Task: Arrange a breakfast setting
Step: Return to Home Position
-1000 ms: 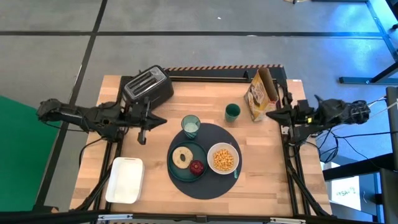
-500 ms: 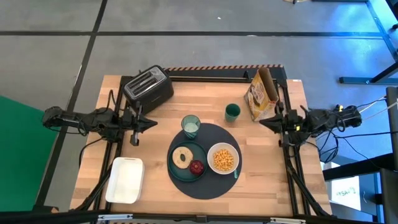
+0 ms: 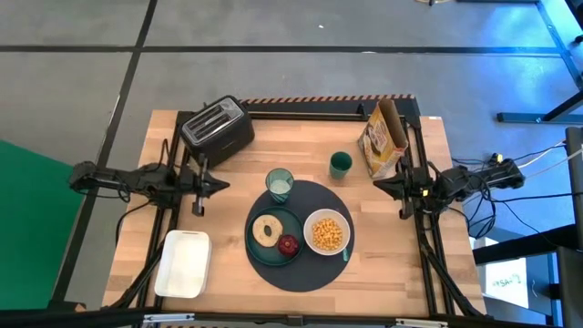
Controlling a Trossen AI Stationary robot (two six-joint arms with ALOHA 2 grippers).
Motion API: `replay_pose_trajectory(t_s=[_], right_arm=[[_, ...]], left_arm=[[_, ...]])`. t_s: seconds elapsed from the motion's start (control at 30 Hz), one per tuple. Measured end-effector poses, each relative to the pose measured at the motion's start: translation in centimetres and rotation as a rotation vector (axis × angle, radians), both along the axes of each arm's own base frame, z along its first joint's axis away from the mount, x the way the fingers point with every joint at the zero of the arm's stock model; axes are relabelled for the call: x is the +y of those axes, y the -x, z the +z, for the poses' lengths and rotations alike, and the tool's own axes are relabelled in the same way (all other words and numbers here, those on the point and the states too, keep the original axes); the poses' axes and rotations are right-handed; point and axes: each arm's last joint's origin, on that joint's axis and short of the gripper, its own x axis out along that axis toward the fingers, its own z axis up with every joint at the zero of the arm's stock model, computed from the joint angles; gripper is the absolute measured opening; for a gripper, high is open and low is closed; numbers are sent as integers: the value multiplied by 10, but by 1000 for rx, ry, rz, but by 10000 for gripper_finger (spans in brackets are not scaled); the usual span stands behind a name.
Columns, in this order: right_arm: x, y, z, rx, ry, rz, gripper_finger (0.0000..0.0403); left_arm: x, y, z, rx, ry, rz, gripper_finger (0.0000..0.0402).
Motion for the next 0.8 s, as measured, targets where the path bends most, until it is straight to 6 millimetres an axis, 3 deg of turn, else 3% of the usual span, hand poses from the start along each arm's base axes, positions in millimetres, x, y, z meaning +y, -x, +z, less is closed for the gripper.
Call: replay_pose_trajectory(t_s=[0.27, 0.6, 0.8], right_arm=[[-3, 7, -15, -36, -17, -6, 0], [-2, 5, -26, 12, 9, 2, 0], [1, -1, -39, -67, -15, 18, 0]], left_arm=[[-3, -1, -8, 16, 42, -104, 2], [-3, -1, -15, 84, 39, -103, 1], [-3, -1, -16, 91, 47, -104, 1]])
